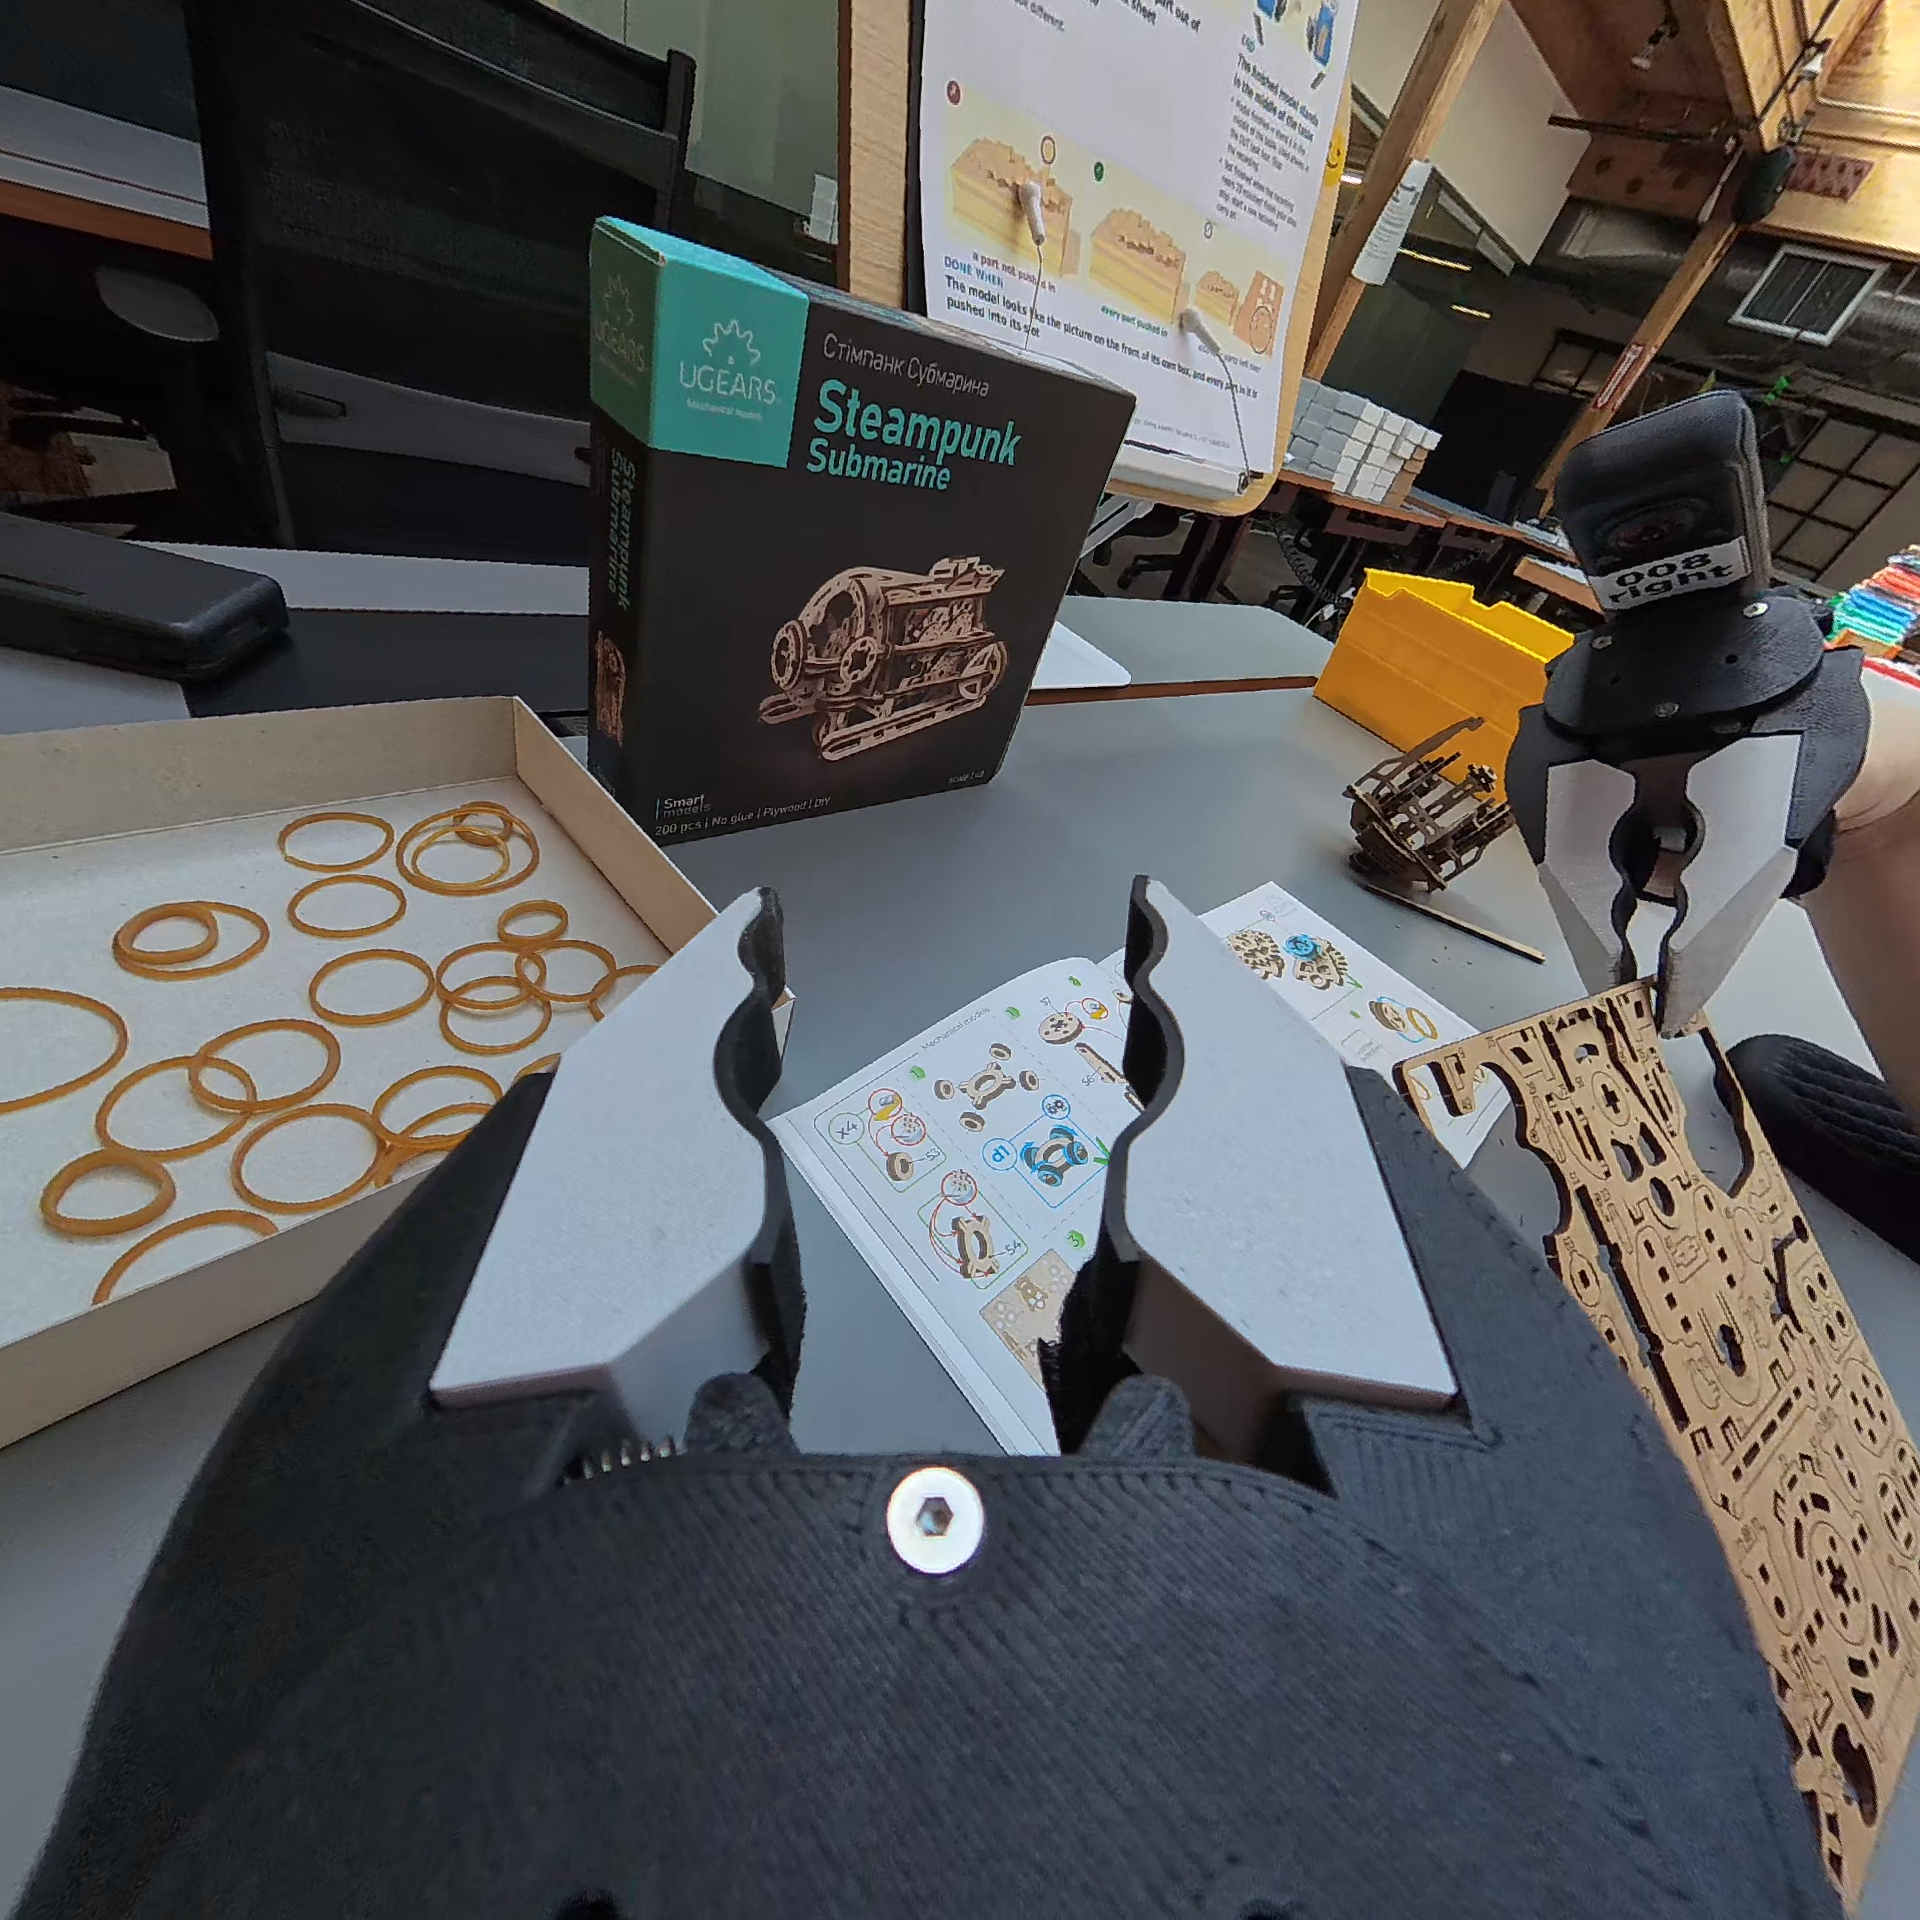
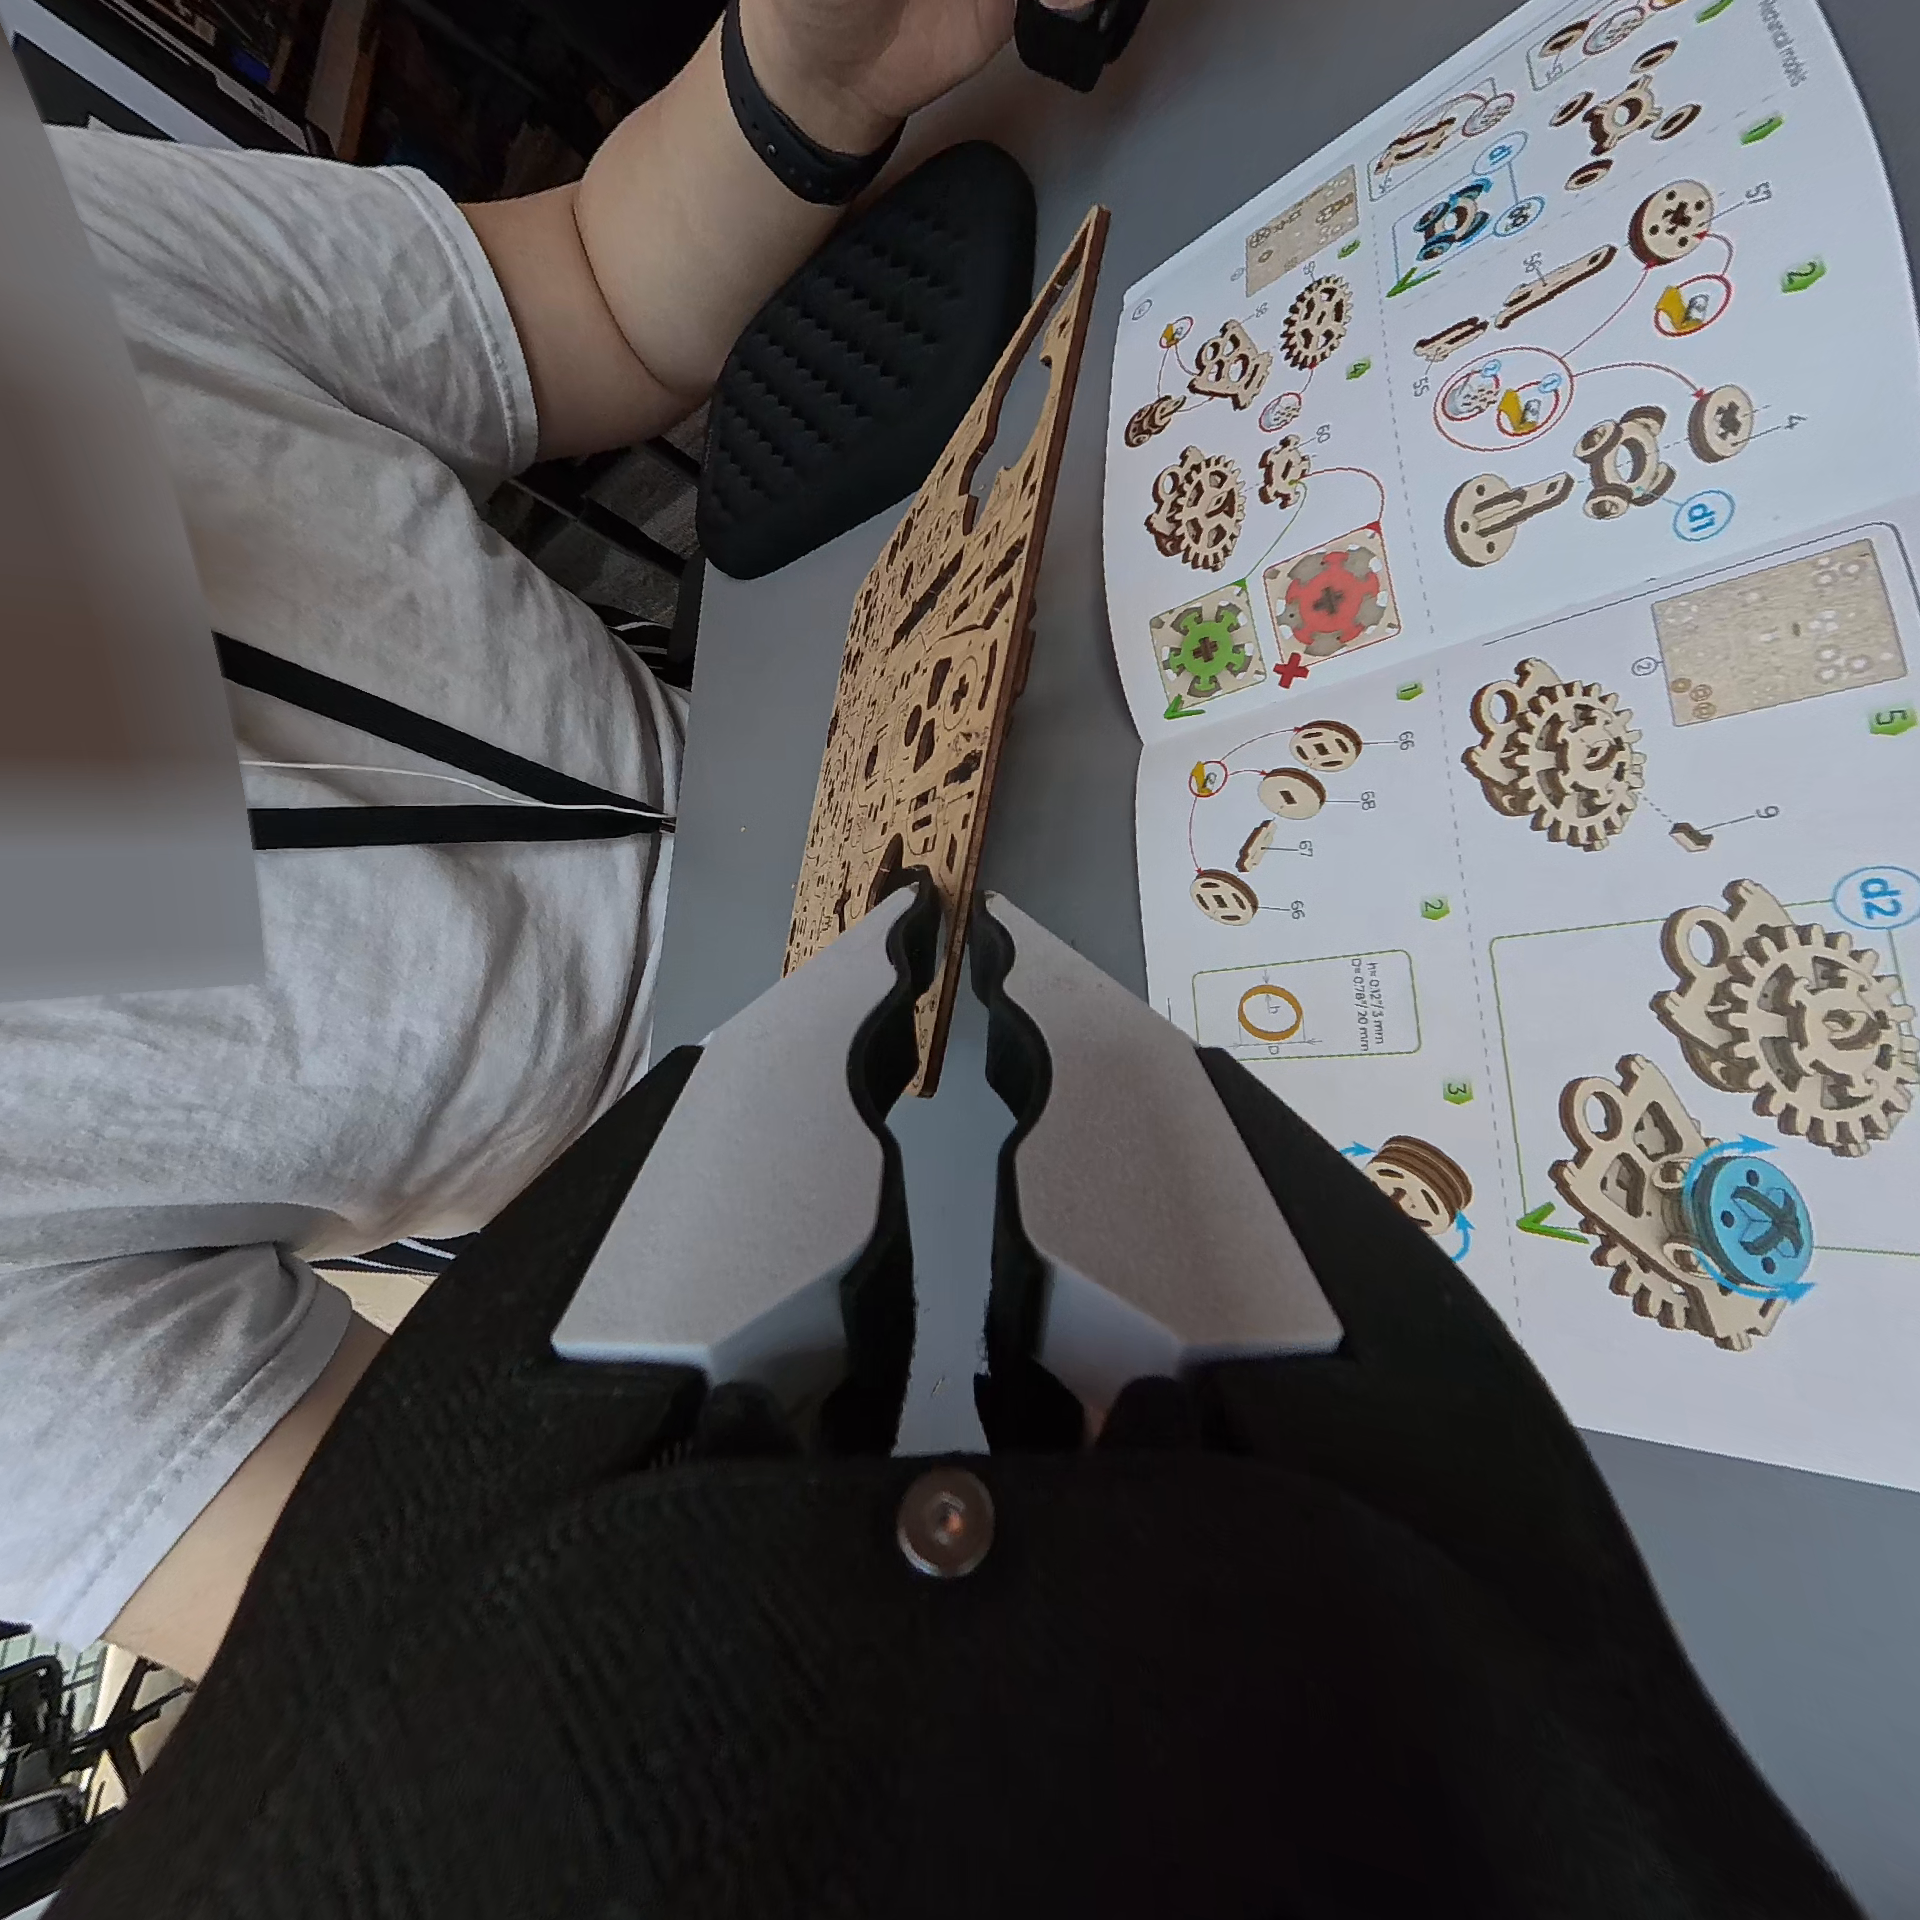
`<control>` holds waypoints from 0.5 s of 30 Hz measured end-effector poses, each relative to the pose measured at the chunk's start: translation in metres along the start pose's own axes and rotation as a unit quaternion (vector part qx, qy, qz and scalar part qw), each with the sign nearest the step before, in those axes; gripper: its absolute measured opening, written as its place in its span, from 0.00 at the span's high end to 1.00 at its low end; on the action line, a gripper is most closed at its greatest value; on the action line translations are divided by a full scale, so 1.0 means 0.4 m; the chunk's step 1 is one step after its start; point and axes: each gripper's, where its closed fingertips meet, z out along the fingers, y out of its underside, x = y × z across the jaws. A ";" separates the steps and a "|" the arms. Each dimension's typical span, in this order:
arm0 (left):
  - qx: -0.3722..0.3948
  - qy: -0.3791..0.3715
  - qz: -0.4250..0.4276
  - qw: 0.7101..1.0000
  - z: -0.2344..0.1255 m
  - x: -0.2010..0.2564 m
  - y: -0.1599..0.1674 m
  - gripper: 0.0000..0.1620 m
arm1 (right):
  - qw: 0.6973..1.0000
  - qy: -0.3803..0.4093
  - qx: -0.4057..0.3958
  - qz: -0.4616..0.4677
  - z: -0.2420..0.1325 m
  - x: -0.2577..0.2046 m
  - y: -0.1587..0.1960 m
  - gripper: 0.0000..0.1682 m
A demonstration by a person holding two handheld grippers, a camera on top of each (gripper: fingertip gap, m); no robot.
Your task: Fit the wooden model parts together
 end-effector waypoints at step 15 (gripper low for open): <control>-0.003 0.001 0.005 1.000 -0.001 0.003 0.001 0.59 | 1.000 -0.003 -0.002 0.003 0.010 0.008 0.001 0.98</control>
